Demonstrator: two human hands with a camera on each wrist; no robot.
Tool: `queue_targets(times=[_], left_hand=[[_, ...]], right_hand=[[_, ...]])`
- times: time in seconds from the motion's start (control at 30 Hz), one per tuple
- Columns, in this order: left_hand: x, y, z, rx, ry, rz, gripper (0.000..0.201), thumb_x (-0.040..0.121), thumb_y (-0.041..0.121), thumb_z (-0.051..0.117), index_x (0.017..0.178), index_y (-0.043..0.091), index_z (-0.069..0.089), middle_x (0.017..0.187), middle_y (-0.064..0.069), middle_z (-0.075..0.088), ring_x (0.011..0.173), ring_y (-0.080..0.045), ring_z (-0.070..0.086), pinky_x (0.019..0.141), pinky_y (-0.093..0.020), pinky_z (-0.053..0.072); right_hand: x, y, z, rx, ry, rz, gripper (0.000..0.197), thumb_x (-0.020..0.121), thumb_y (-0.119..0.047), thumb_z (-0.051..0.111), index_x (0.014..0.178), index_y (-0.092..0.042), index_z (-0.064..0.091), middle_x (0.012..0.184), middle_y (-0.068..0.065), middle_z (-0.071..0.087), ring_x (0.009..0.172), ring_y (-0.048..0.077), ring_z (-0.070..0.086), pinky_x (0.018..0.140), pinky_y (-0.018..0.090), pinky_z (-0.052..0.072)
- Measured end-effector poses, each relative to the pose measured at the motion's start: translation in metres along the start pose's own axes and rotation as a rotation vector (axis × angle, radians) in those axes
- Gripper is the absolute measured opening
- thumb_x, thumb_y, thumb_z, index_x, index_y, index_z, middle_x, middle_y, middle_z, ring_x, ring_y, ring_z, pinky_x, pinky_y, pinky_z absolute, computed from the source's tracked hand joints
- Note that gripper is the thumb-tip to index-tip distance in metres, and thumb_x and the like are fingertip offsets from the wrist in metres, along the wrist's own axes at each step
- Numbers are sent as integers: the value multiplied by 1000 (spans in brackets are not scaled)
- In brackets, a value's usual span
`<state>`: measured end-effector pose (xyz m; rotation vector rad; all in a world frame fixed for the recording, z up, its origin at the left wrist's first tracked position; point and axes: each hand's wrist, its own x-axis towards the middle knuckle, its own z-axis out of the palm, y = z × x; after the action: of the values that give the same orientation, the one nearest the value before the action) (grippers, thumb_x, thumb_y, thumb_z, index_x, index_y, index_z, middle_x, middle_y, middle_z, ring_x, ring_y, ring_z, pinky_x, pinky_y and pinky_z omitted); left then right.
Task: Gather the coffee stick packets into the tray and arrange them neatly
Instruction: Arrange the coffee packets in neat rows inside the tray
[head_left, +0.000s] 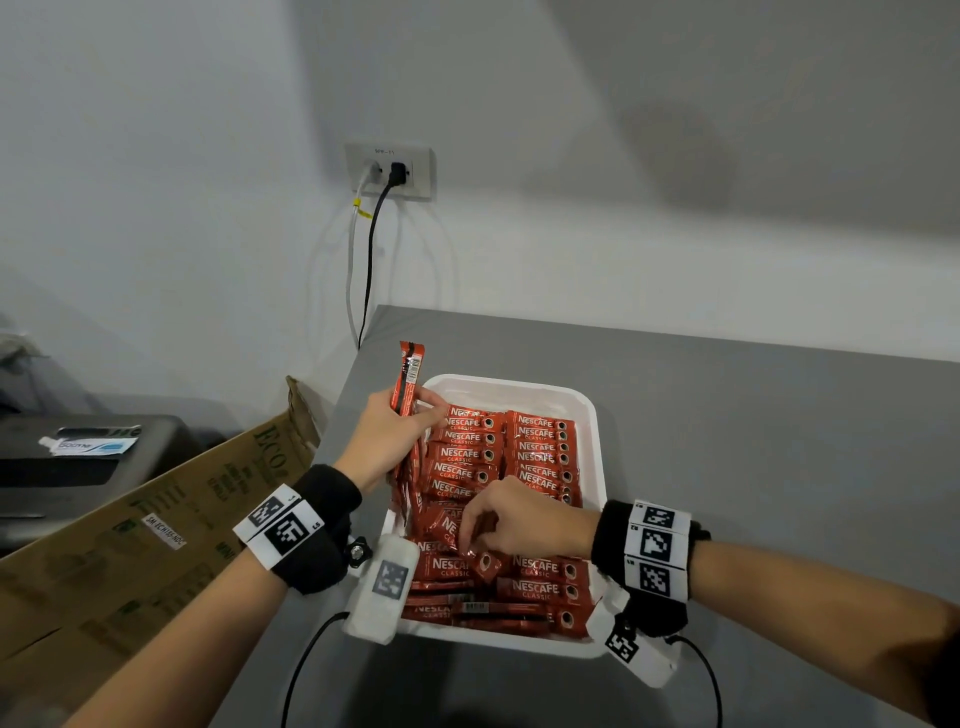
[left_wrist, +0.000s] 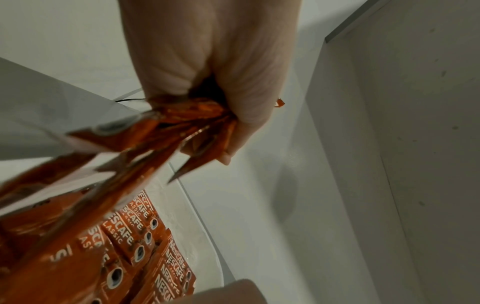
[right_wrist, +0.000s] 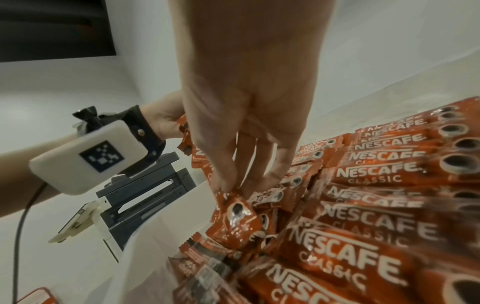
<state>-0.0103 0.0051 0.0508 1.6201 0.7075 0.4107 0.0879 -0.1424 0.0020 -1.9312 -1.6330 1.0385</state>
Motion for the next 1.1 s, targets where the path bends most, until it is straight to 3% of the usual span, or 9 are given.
queue_targets(times=[0.03,0.13,0.27,0.37,0.43,0.57,0.73,0.9,1.1], left_hand=[[1,0,-1,8,10,10,6,87,6,60,85,12,61,76,-2,64,54,3,61,54,-13,45],[4,2,-7,3,69,27,9,86,5,62,82,14,62,77,-3,65,59,-4,60,65,-21,44],[8,6,-12,-36,122,31,13,86,6,62,79,16,60,75,-1,65,57,-10,53,74,-33,46],[8,8,-11,-33,110,33,12,86,7,62,79,16,60,76,-1,65,60,-9,54,84,-41,45],[8,8,-9,-31,105,33,11,86,6,61,80,15,60,76,-1,65,60,-8,54,86,-41,44],[8,6,-9,-34,105,28,11,85,4,62,81,14,61,73,2,64,60,-7,55,87,-41,44],[7,2,-8,-13,79,10,9,86,5,62,85,14,60,77,-2,63,61,-9,55,87,-43,46],[8,1,-10,-8,65,8,8,85,5,63,86,13,60,92,-7,66,66,-11,56,89,-45,45],[10,2,-6,0,61,14,9,86,7,62,83,15,60,96,-15,66,76,-14,60,85,-36,46]], right_hand=[[0,1,-1,-8,3,-7,16,87,3,59,97,-2,70,104,8,70,88,1,61,81,8,47],[-1,4,-1,62,21,19,12,85,3,62,93,-5,62,93,4,68,81,3,62,79,17,52],[3,4,3,91,-33,80,24,83,-4,69,103,-9,58,103,10,70,94,15,67,84,24,54],[9,-2,6,6,-61,49,21,85,-6,67,106,-1,66,108,11,68,98,17,66,84,17,50],[14,-6,8,-48,-104,43,21,86,-7,66,106,0,67,110,11,68,100,18,64,84,15,47],[22,-11,19,-126,-194,63,23,85,-11,68,105,1,67,109,14,68,100,24,64,90,31,52],[25,-14,30,-184,-136,46,24,84,-11,68,102,4,66,103,17,68,94,29,66,79,27,51],[10,-17,20,-433,-55,71,15,87,-19,66,95,-6,65,98,8,68,88,22,65,81,35,55],[-13,-17,16,-626,-241,138,36,77,-39,75,86,-8,59,95,8,66,86,23,62,76,36,54]])
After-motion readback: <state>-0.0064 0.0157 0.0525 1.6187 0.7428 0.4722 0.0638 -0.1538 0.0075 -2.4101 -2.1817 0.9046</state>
